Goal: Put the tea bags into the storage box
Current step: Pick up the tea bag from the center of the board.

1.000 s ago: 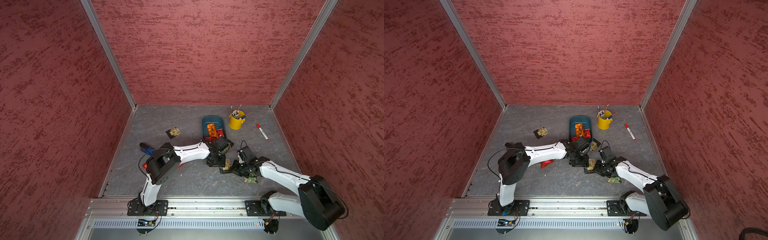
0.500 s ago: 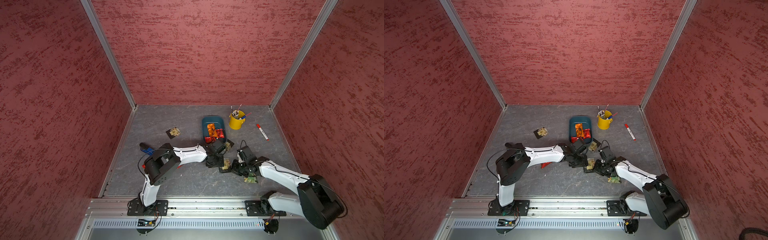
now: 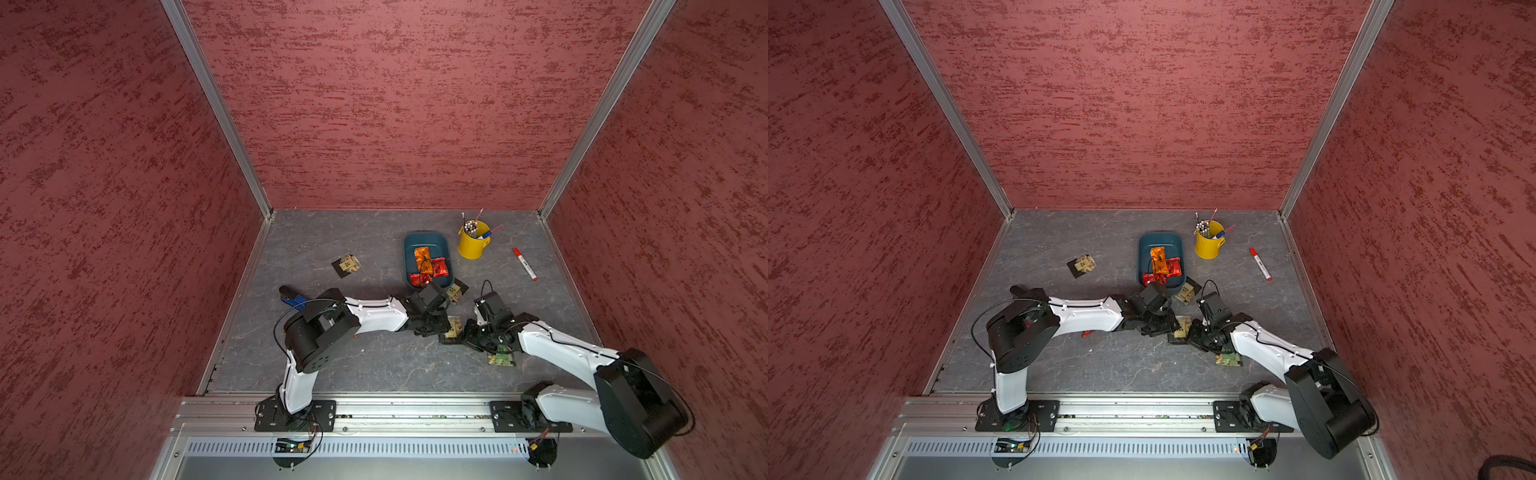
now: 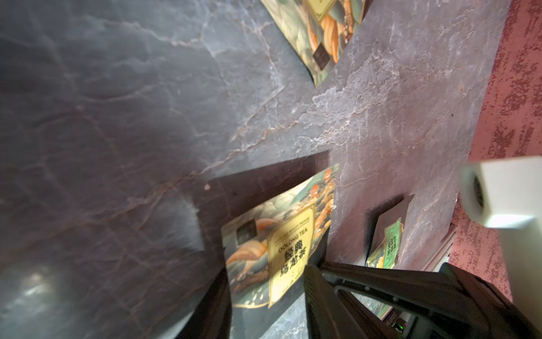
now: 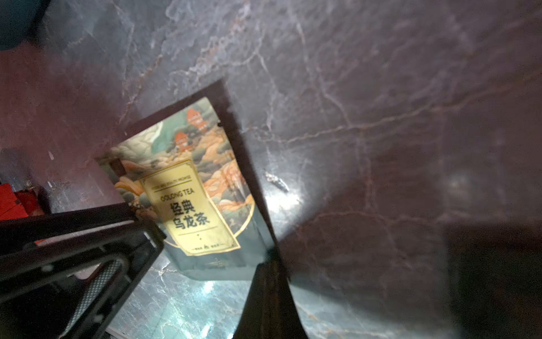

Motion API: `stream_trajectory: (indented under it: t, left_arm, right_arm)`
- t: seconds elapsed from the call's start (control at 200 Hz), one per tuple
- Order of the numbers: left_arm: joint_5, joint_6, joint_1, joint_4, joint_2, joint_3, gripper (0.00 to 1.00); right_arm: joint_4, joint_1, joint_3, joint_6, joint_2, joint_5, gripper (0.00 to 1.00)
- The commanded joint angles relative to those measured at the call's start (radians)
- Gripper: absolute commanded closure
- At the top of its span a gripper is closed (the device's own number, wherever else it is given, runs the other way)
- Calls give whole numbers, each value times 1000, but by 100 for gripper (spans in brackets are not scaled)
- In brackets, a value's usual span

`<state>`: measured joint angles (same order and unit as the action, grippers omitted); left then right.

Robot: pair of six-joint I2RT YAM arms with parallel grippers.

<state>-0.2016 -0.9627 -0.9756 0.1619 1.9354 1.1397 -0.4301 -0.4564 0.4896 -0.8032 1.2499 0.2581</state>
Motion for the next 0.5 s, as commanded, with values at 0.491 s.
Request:
stream_trajectory:
  t: [0.491]
  left_arm:
    - [10,10,-12,22,4,5,100]
  right_arm:
    - [-111,9,-17,21,35,-50,100]
